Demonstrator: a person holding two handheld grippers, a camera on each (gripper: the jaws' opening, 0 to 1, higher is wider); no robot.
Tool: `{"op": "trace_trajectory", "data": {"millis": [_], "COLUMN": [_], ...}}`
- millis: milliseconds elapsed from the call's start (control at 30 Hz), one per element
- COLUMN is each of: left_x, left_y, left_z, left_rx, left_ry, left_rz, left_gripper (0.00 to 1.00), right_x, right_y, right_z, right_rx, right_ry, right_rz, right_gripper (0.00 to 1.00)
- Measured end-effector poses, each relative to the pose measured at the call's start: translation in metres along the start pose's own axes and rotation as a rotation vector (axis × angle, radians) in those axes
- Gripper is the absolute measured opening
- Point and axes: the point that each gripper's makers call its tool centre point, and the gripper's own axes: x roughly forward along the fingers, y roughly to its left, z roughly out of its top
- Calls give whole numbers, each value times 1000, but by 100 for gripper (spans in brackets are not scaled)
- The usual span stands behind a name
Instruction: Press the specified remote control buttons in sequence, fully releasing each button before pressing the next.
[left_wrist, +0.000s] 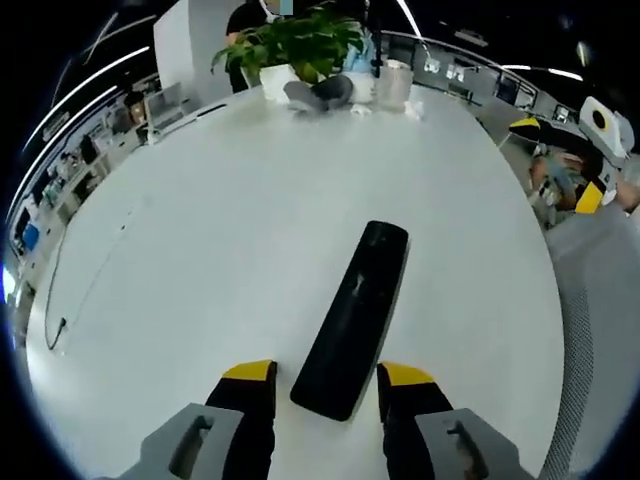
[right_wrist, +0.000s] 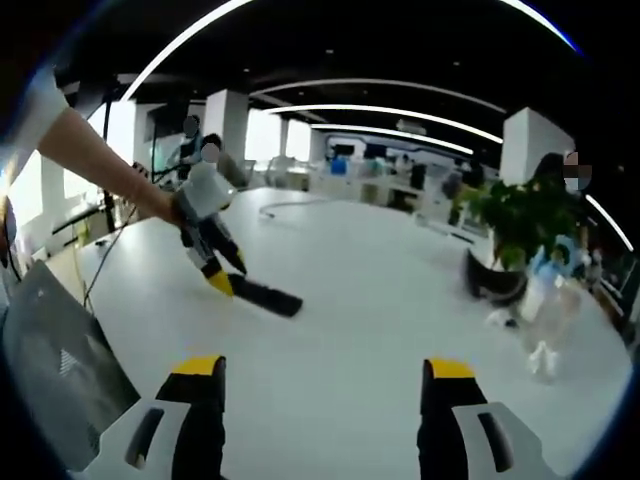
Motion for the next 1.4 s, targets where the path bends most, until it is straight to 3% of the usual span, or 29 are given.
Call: {"op": "trace_trajectory", "data": {"millis": [300, 1400], "left_x": [3, 0], "left_y": [-6, -19], "left_z": [3, -1], "left_rx": [58, 169], "left_ry": [0, 10], "left_rz": [-26, -92], "left_gripper": [29, 25], "right_x": [0, 1], "right_y": [-1, 2], "right_z": [-1, -5], "right_rx": [-4, -6], "right_ry": [5, 29], "right_rz": [-3, 15], "right_gripper": [79, 74]}}
